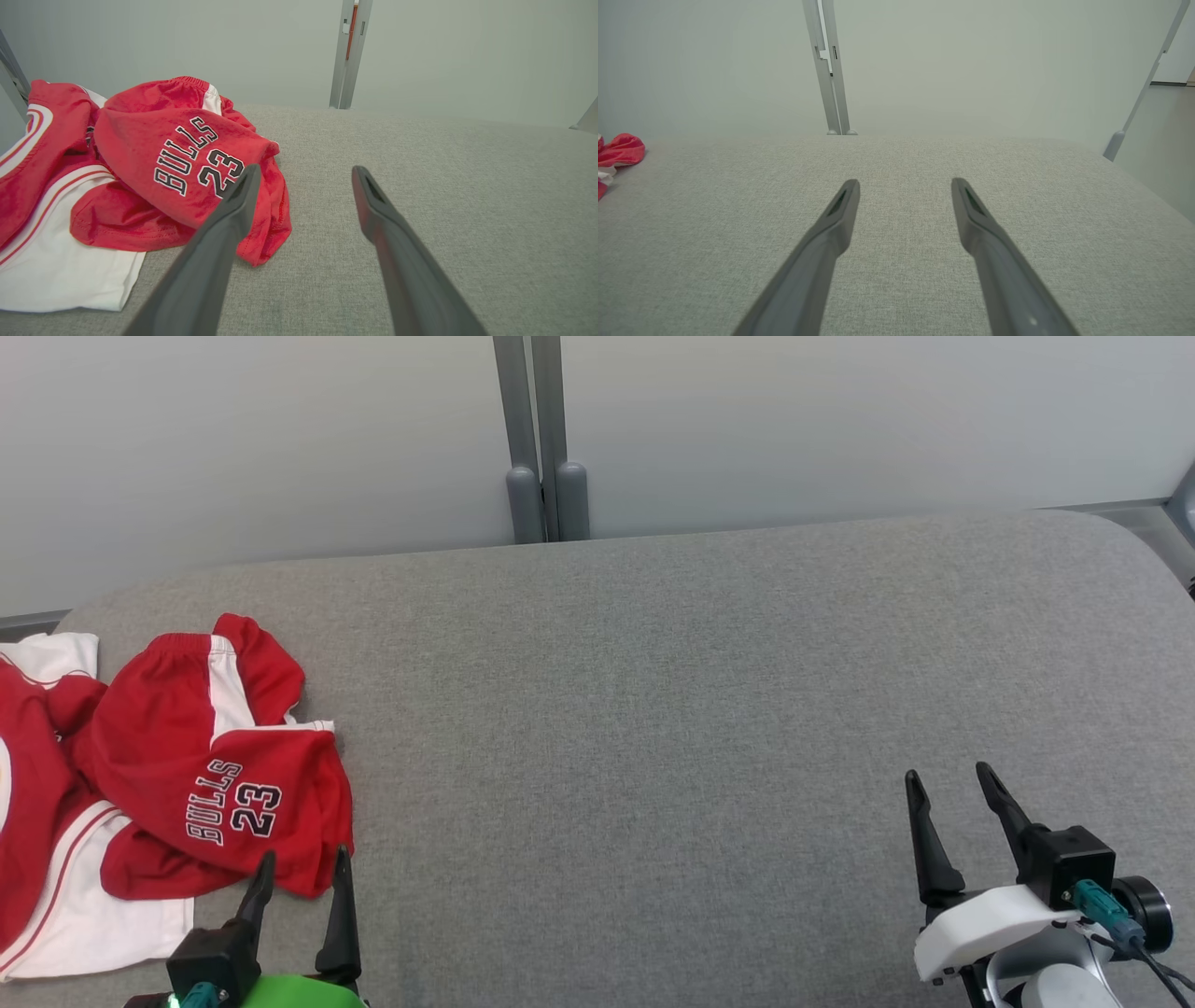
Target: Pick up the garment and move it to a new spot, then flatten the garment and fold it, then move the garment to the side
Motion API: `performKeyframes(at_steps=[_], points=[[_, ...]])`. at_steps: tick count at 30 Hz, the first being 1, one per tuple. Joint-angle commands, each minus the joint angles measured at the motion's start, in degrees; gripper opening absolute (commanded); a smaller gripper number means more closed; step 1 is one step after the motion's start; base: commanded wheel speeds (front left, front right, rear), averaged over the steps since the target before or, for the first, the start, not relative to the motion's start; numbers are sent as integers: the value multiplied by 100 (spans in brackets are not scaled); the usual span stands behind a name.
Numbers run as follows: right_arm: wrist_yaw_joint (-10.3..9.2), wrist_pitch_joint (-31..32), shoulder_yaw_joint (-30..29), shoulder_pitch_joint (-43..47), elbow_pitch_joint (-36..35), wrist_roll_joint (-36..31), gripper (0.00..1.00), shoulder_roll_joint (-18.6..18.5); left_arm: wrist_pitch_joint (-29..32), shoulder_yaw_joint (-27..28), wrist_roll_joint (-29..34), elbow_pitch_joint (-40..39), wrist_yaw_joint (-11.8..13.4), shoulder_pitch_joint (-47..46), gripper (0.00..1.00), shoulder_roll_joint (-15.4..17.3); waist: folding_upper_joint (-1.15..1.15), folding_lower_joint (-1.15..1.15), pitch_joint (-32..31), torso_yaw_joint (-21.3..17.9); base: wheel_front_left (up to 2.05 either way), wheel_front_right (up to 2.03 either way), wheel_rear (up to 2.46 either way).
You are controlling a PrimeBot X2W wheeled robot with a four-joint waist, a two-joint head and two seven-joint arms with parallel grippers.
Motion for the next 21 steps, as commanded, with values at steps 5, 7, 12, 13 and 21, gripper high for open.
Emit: performKeyframes(at_steps=[5, 7, 12, 13, 21], points=[[-2, -63, -46, 14, 45, -91, 100, 32, -53, -15, 103, 65, -38, 56, 100, 11, 0, 0, 3, -12, 0, 0, 0], [-2, -63, -64, 28, 60, -33, 100, 36, -46, -11, 72, 75, -47, 47, 100, 11, 0, 0, 1, -13, 0, 0, 0], [-2, -61, -58, 54, 84, -4, 100, 43, -46, -12, 32, 106, -62, 27, 100, 10, 0, 0, -4, -3, 0, 0, 0], [-2, -61, -56, 60, 81, 2, 100, 41, -47, -22, 31, 116, -64, 19, 100, 10, 0, 0, -6, 10, 0, 0, 0], [-2, -59, 15, 199, 36, 30, 100, 51, -46, -131, -23, 227, -80, -108, 100, 14, 0, 0, -72, 630, 0, 0, 0]])
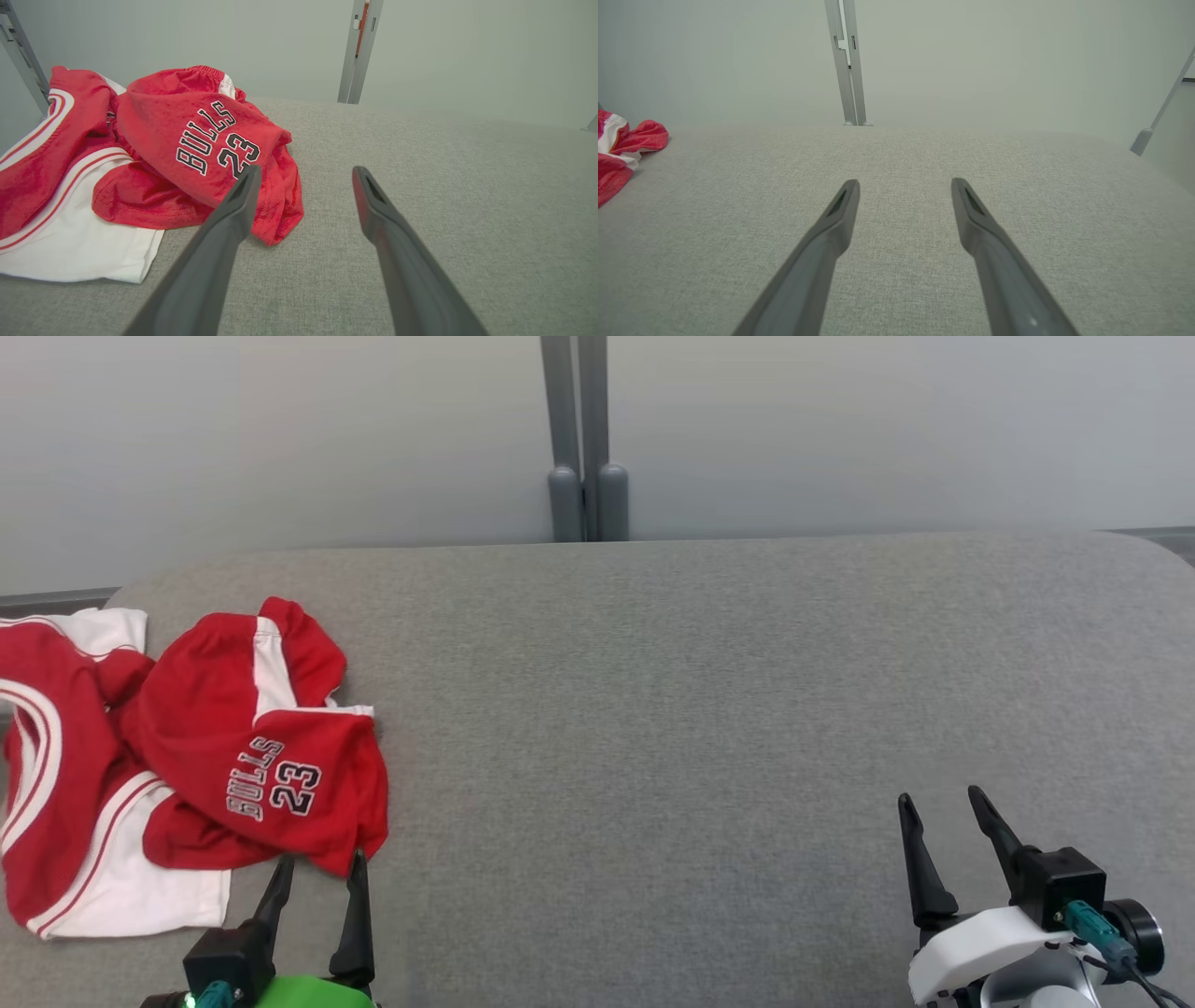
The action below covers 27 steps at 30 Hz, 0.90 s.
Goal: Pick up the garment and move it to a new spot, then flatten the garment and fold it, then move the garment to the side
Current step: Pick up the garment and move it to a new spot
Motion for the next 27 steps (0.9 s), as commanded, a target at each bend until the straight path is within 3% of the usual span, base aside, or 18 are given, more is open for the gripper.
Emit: performKeyframes(at_steps=[1, 9, 14, 20, 27], points=[[-2, -20, 43, 36, -5, 34, 100, -3, 1, 11, -15, 28, -25, -18, 100, 22, 0, 0, -64, 442, 0, 0, 0], [-3, -19, 232, 37, 24, 99, 100, 9, 1, 166, 110, 136, -21, 221, 100, 23, 0, 0, -217, 1573, 0, 0, 0], [-3, -19, 447, -70, 85, 138, 100, 22, 1, 238, 188, 181, -32, 306, 100, 22, 0, 0, -244, 1936, 0, 0, 0], [-3, -20, 617, -99, 132, 188, 100, 25, 2, 139, 120, 372, -33, 104, 100, 19, 0, 0, -119, 1889, 0, 0, 0], [-3, -19, 698, -386, 74, 109, 100, -117, 356, -311, -163, 1140, -42, -1148, 100, 19, 0, 0, 550, 1451, 0, 0, 0]])
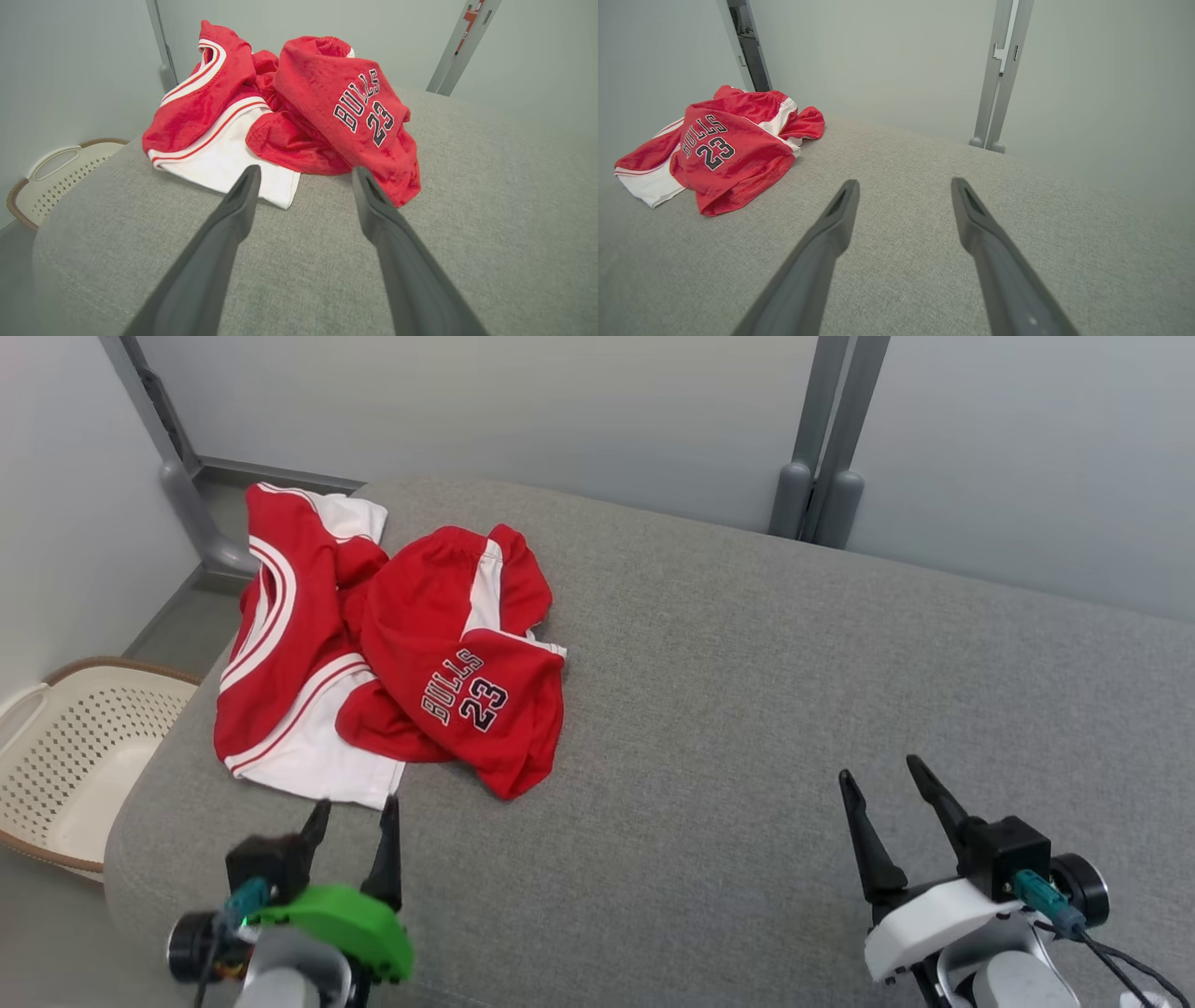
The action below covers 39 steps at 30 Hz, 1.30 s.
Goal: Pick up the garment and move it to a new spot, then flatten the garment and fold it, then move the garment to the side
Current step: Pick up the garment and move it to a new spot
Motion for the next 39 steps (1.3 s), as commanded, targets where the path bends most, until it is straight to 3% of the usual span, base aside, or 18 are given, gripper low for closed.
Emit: performKeyframes(at_steps=[1, 5, 9, 15, 18, 19, 21, 29, 32, 39], points=[[-6, -19, 7, -108, -12, -27, 100, -54, 131, -66, -87, 87, -22, -325, 100, 31, 0, 0, 568, -484, 0, 0, 0], [-6, -19, 74, -353, -36, 24, 100, -140, 672, -330, -255, 428, -20, -1207, 100, 231, 0, 0, 944, -849, 0, 0, 0], [-6, -19, 124, -452, 11, 71, 100, -120, 1224, -863, -345, 841, -20, -1923, 100, 701, 0, 0, 1136, -1184, 0, 0, 0], [-6, -19, 312, -531, 115, 227, 100, -102, 1652, -1309, -504, 1450, -16, -2570, 100, 1300, 0, 0, 1199, -1537, 0, 0, 0], [-6, -19, 390, -534, 159, 301, 100, -97, 1938, -1465, -679, 1800, -13, -2721, 100, 1424, 0, 0, 1176, -1645, 0, 0, 0], [-6, -19, 406, -538, 177, 315, 100, -98, 2043, -1509, -712, 1935, -12, -2777, 79, 1491, 0, 0, 1164, -1675, 0, 0, 0], [-6, -19, 442, -543, 200, 360, 100, -89, 2171, -1512, -770, 2175, -12, -2848, 0, 1593, 0, 0, 1130, -1723, 0, 0, 0], [-6, -19, 368, -300, 281, 473, 100, -34, 1584, -1349, -812, 2133, 332, -3184, 0, 1643, 0, 0, 812, -1651, 0, 0, 0], [-6, -20, 364, -228, 329, 501, 100, -17, 1438, -1404, -770, 1864, 327, -3300, 0, 1598, 0, 0, 630, -1599, 0, 0, 0], [-6, -20, 428, -98, 383, 596, 100, 60, 1519, -1612, -1068, 627, 124, -3130, 0, 1147, 0, 0, 246, -1706, 0, 0, 0]])
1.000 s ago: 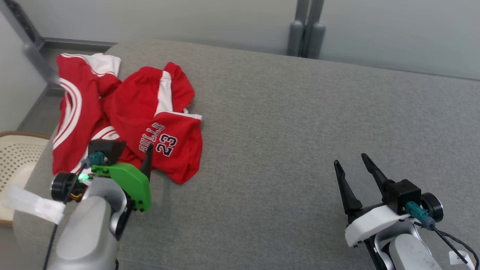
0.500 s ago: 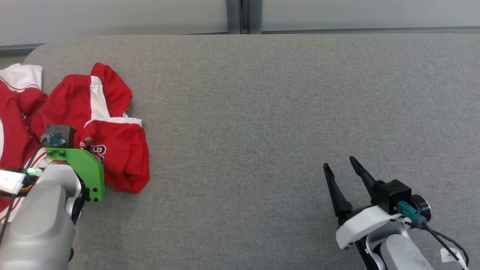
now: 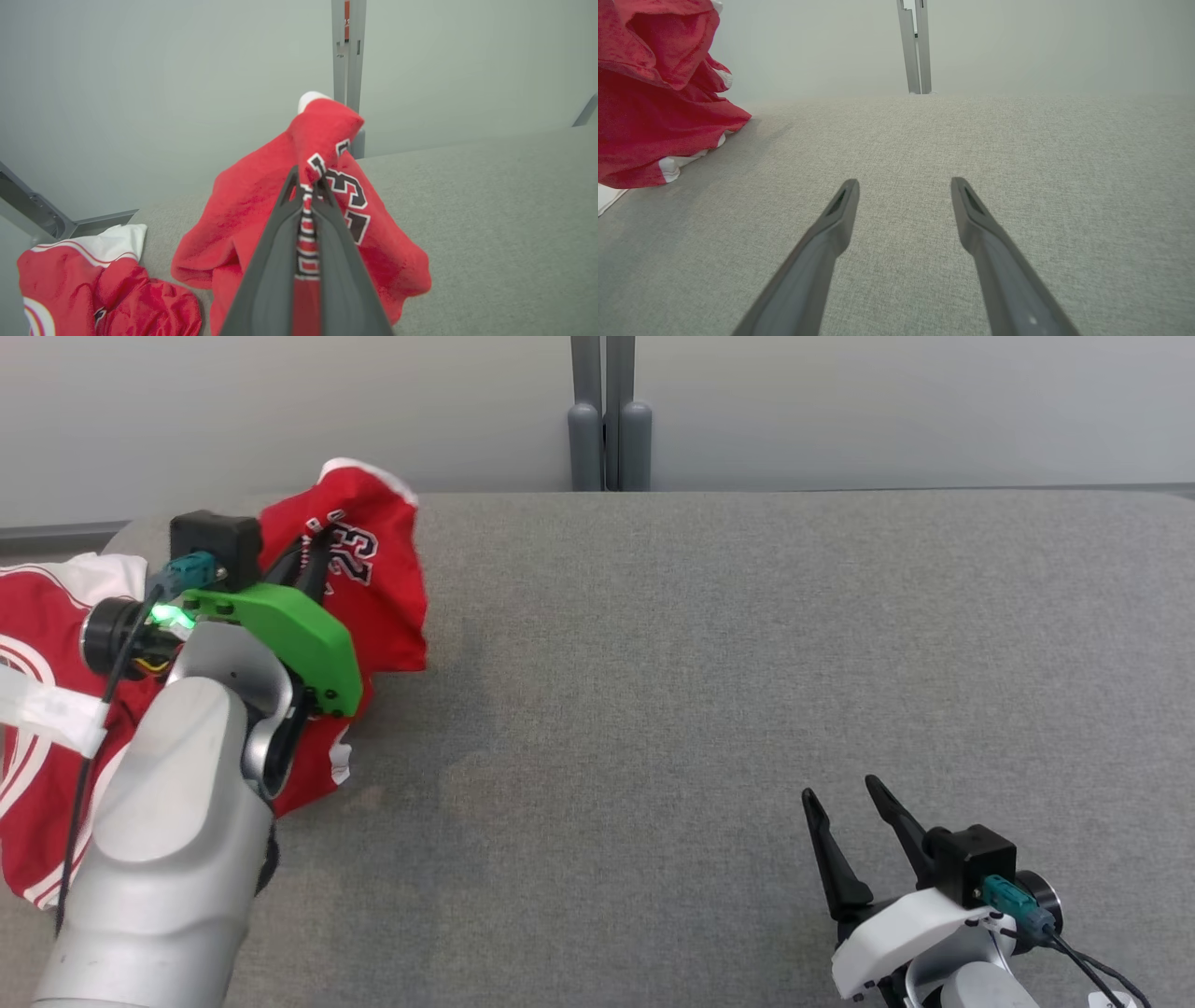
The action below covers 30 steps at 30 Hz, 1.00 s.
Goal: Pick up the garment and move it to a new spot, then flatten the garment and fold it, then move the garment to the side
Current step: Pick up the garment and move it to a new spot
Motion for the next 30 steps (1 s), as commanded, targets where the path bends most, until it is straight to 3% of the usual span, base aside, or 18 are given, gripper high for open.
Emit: performKeyframes(at_steps=[1, 5, 11, 16, 20, 30], points=[[-6, -19, 6, 68, 5, 41, 100, 18, 79, -54, -134, -281, -42, 150, 0, -81, 0, 0, -186, -94, 0, 0, 0], [-6, -19, -31, 137, 11, 66, 100, 28, 409, -331, -669, -1686, -123, 448, 0, -378, 0, 0, -234, -337, 0, 0, 0], [-6, -19, -109, 121, -11, 53, 100, 48, 741, -585, -1452, -3647, -145, 858, 0, -552, 0, 0, -119, -804, 0, 0, 0], [-6, -19, -187, 62, -19, 48, 100, 55, 922, -713, -1888, -4423, -105, 998, 0, -706, 0, 0, -6, -1210, 0, 0, 0], [-6, -20, -148, -25, -32, 92, 100, 68, 799, -642, -2029, -3995, 29, 1041, 0, -851, 0, 0, 129, -1563, 0, 0, 0], [-6, -20, -31, -158, -58, 274, 100, 78, -458, -300, -1879, -819, 26, 769, 0, -833, 0, 0, 400, -2364, 0, 0, 0]])
